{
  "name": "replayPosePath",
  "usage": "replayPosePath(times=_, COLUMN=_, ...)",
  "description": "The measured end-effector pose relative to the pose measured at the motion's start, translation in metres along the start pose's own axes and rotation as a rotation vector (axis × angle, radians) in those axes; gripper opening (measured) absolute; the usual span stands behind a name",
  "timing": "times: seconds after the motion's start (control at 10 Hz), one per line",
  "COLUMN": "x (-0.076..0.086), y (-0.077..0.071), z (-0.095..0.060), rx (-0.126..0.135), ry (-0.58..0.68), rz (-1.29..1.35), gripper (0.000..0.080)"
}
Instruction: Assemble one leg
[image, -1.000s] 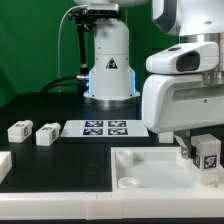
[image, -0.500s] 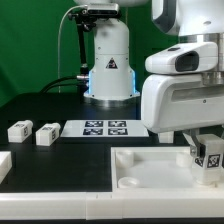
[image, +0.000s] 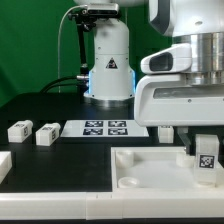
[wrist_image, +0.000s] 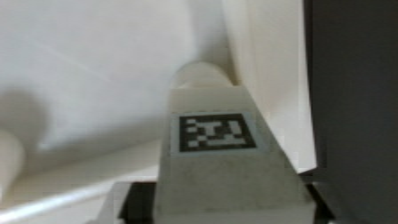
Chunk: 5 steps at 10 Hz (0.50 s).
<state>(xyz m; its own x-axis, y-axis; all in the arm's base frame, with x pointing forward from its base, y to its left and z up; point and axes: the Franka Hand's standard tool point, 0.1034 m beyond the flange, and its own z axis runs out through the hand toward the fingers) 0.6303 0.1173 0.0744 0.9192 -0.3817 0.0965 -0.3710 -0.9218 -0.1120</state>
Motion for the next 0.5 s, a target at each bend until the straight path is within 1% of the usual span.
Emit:
replayPosePath(times=0.1, x=0.0003, y=0.0014, z=0.0008, rx=-0.001, ry=-0.001, rz=0.123, gripper=0.0293)
replayPosePath(times=0.2, x=-0.0007, y=0.001, z=0.0011, rx=-0.005, ry=0.0, rz=0.299, gripper=0.0293)
replayPosePath(times=0.3, x=-0.0022, y=0.0009, z=0.0012, rx=-0.014, ry=0.007, rz=0.466, gripper=0.0294)
replayPosePath(times=0.4, x=-0.0028, y=0.0011, z=0.0012, rx=-0.02, ry=0.014, rz=0.576, gripper=0.0294)
replayPosePath(times=0.5, x=-0.0027, y=0.0024, z=0.0013, rx=-0.01, ry=0.007, rz=0.662, gripper=0.0294)
